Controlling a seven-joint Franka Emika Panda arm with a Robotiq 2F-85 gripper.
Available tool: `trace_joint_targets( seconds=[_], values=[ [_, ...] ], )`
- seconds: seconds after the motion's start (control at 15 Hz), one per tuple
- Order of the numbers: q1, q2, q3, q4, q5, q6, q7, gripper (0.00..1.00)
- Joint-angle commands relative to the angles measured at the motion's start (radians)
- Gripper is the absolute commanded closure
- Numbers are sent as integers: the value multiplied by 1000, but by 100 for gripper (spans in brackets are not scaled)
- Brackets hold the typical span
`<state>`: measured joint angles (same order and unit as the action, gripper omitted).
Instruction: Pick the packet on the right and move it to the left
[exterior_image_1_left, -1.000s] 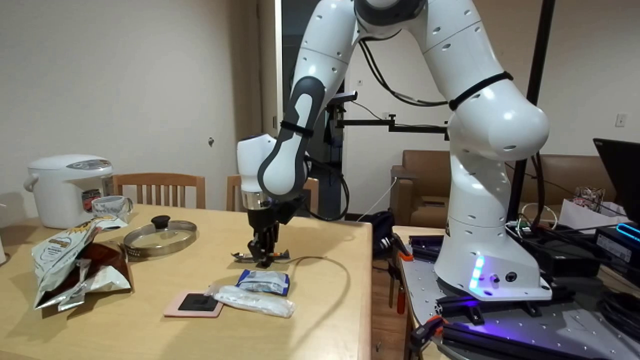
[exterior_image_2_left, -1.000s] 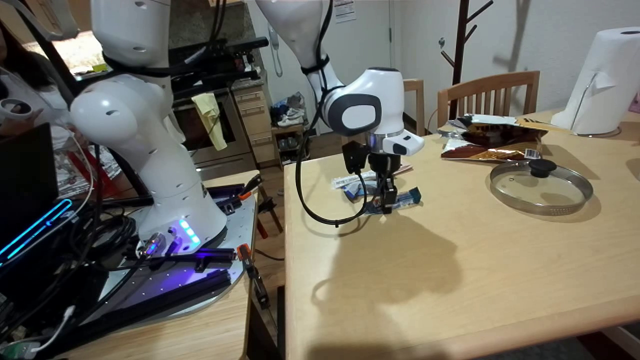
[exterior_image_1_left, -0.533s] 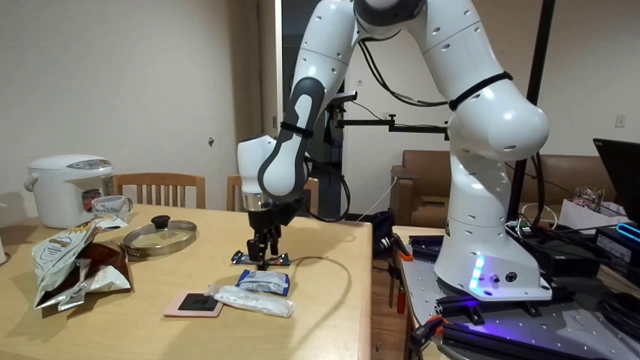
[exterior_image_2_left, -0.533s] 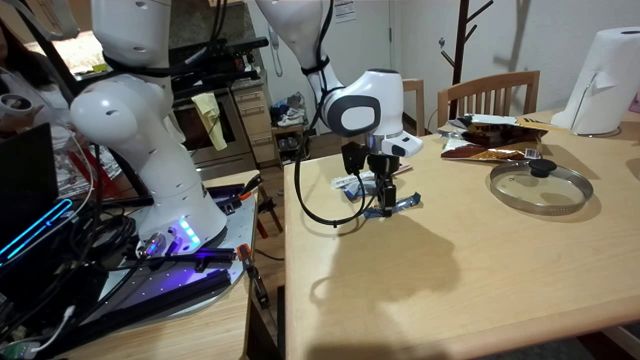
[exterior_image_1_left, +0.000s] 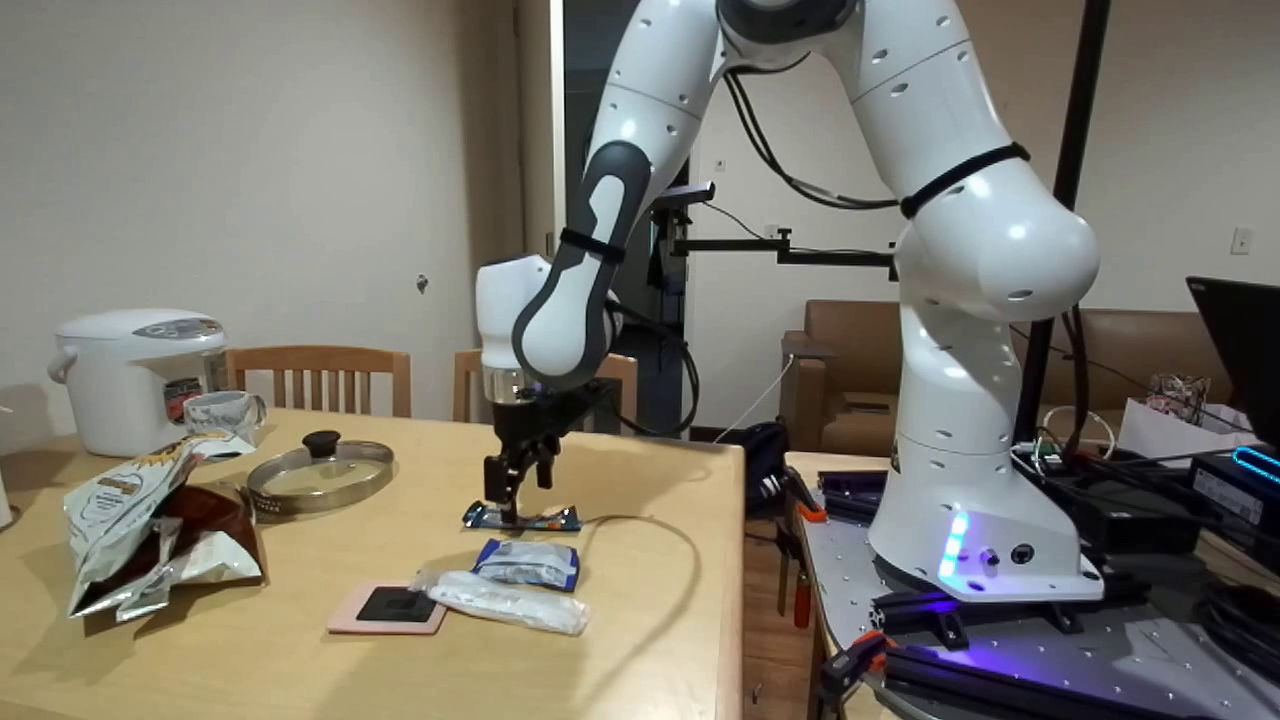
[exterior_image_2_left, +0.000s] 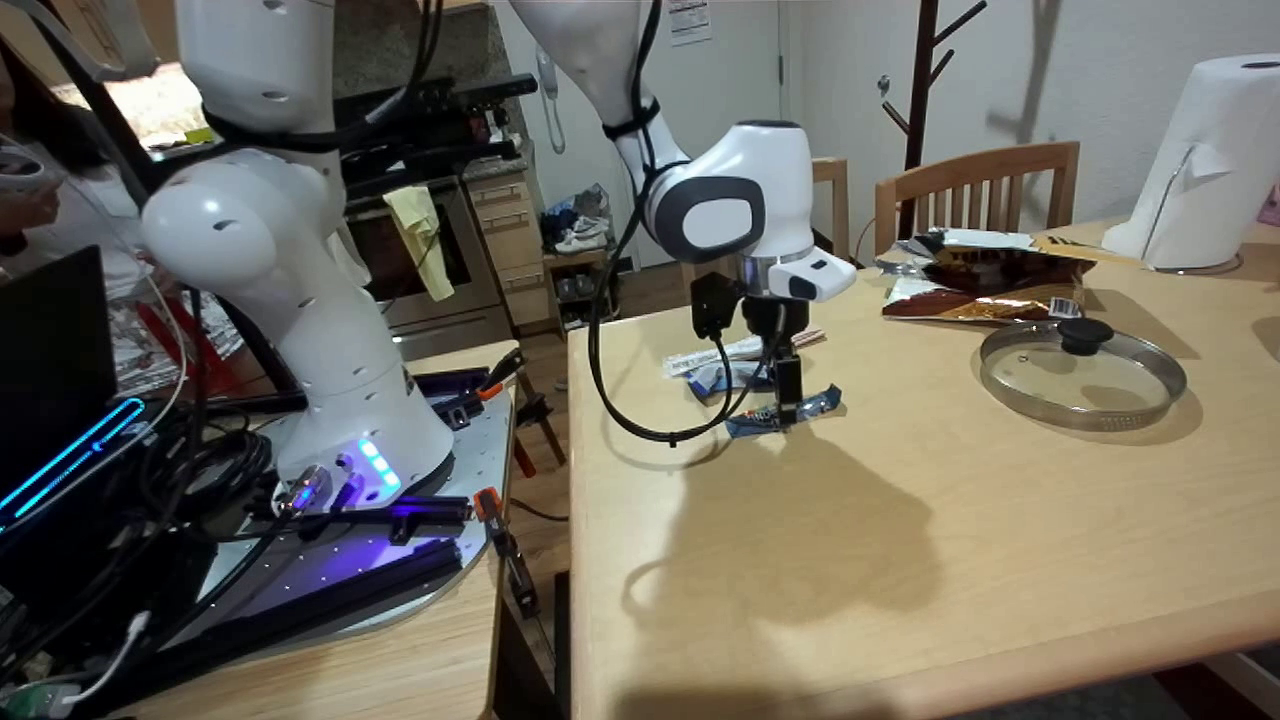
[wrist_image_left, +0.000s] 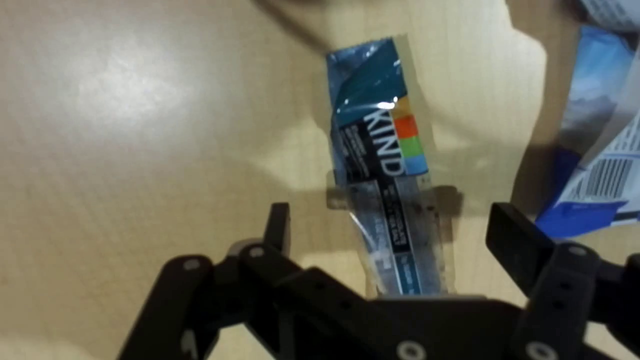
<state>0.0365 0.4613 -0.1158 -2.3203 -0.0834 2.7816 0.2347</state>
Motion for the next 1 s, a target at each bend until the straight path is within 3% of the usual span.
trace_joint_targets(
  seconds=[0.0, 0.27, 0.33, 0.93],
  values=[
    [45, -87, -57, -48, -4, 48, 68, 0],
    [80, -128, -102, -37, 1, 35, 163, 0],
    [55, -86, -80, 0, -1, 21, 102, 0],
    [66, -102, -91, -6, -2, 21, 143, 0]
  ],
)
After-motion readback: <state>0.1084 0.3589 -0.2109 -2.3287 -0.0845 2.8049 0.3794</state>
